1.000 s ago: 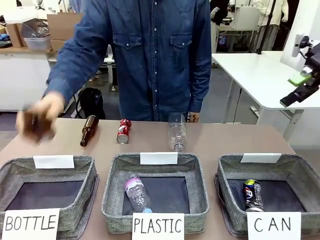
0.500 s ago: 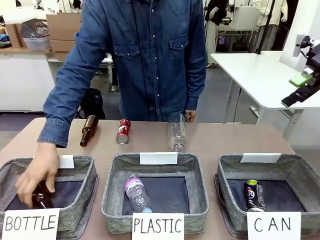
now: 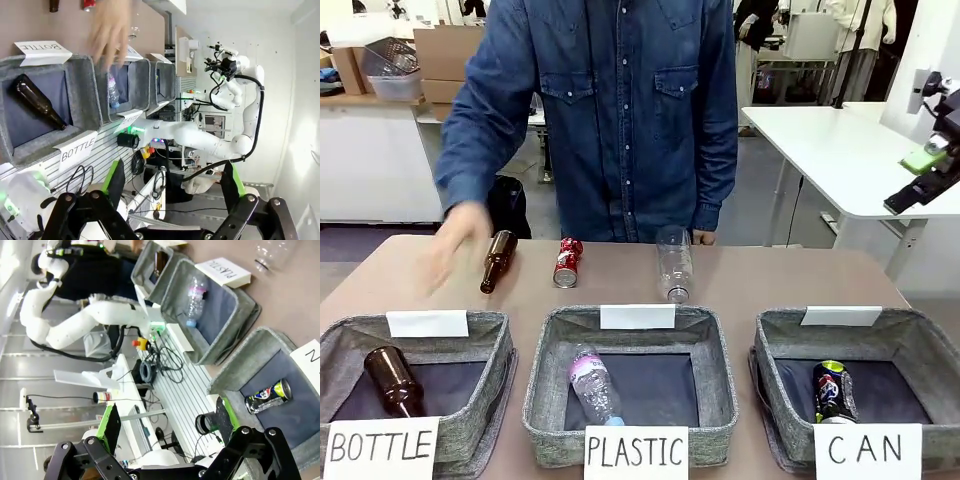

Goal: Sort the can waste into the basket.
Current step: Pick up the can waste from the table and place it in the right Fabric basket.

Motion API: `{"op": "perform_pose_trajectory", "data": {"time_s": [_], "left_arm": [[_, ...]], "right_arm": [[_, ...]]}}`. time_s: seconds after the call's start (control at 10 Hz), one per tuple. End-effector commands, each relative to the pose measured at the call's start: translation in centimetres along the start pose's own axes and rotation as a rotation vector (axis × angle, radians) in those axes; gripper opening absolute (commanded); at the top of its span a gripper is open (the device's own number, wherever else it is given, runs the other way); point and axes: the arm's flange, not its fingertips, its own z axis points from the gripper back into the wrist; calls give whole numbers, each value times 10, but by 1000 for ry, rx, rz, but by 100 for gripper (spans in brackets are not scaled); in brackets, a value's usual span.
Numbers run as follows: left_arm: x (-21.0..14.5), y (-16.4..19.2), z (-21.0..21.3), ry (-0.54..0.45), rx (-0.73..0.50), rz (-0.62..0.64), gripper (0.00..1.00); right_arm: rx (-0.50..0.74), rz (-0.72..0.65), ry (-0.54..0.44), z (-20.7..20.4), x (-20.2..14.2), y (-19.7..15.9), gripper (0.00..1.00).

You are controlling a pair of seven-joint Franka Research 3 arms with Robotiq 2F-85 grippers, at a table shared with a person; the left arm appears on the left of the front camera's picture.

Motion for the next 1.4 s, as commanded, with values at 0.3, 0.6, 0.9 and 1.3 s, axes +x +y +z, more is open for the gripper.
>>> {"op": "perform_pose_trajectory", "data": {"time_s": [0.3, 0.6, 0.9, 1.3], "left_arm": [[23, 26, -79, 141, -22, 53, 100], [27, 53, -151, 187, -131, 74, 100], [29, 46, -117, 169, -33, 79, 100], [29, 46, -117, 169, -33, 79, 100]], "right_arm": [[-13, 20, -4, 1, -1, -1, 100], [-13, 20, -4, 1, -1, -1, 100], [-13, 20, -4, 1, -1, -1, 100], [-13, 20, -4, 1, -1, -1, 100]]}}
